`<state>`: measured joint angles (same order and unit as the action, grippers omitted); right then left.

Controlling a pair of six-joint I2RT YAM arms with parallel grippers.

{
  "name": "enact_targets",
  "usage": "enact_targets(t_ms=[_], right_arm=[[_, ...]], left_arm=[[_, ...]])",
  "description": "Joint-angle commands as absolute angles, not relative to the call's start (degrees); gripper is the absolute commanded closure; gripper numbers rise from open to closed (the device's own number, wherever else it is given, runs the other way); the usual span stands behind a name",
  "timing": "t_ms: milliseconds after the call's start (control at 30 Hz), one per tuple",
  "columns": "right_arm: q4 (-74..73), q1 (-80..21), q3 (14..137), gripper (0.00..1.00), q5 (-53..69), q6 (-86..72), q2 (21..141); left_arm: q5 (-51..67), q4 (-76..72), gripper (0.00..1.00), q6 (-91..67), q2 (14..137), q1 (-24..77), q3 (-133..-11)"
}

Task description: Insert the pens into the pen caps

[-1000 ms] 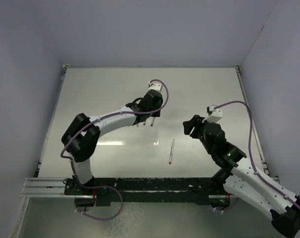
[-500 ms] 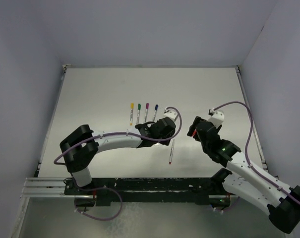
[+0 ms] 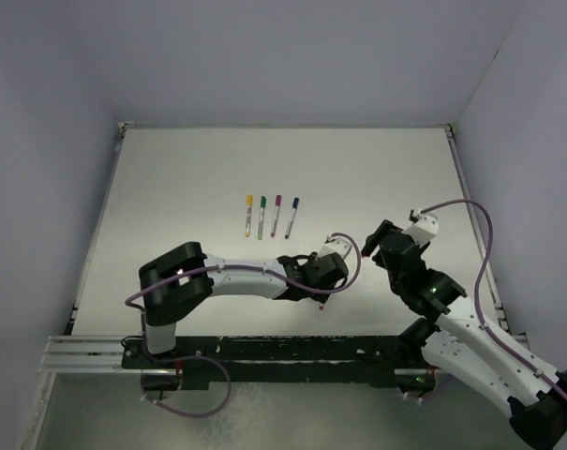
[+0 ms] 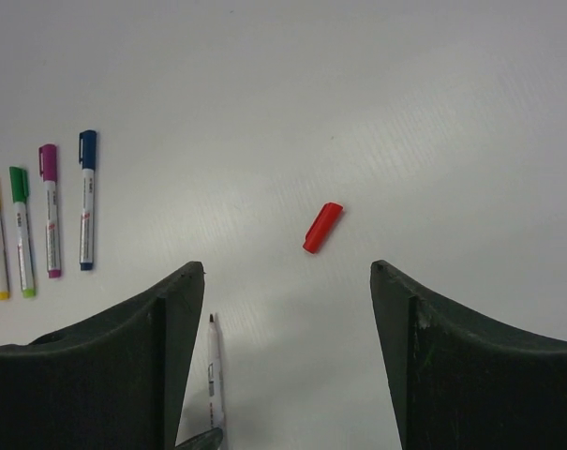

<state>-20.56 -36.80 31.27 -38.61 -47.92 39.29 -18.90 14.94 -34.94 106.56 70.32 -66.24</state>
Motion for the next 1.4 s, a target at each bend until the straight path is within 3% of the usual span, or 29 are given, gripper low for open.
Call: enact_targets(t_ms=[0,300,800,967,1367], right_arm=[[-21.83,-36.65,30.85,0.27,-42.03,-50.51,37.82],[-20.62,-36.64,30.11,0.27,-41.31,-50.85,37.84],[-20.57,-36.64,30.58,0.27,-41.05,-51.55,37.58],[-21.11,-36.65,31.01,0.28,-40.87,-51.94,37.50],[-23.74,-36.64,33.21,0.28,-40.63,-51.88,37.64]], left_arm=[[-20.35,14.50,0.52,-36.13,106.99,70.66,-69.15],[-20.70,15.83,0.52,-36.08,109.69,70.84,-70.47],[-25.16,25.60,0.64,-39.05,110.57,70.84,-67.41],[-24.12,24.71,0.72,-38.50,111.27,70.68,-66.64],[-19.28,22.03,1.00,-38.14,112.77,70.58,-62.93]])
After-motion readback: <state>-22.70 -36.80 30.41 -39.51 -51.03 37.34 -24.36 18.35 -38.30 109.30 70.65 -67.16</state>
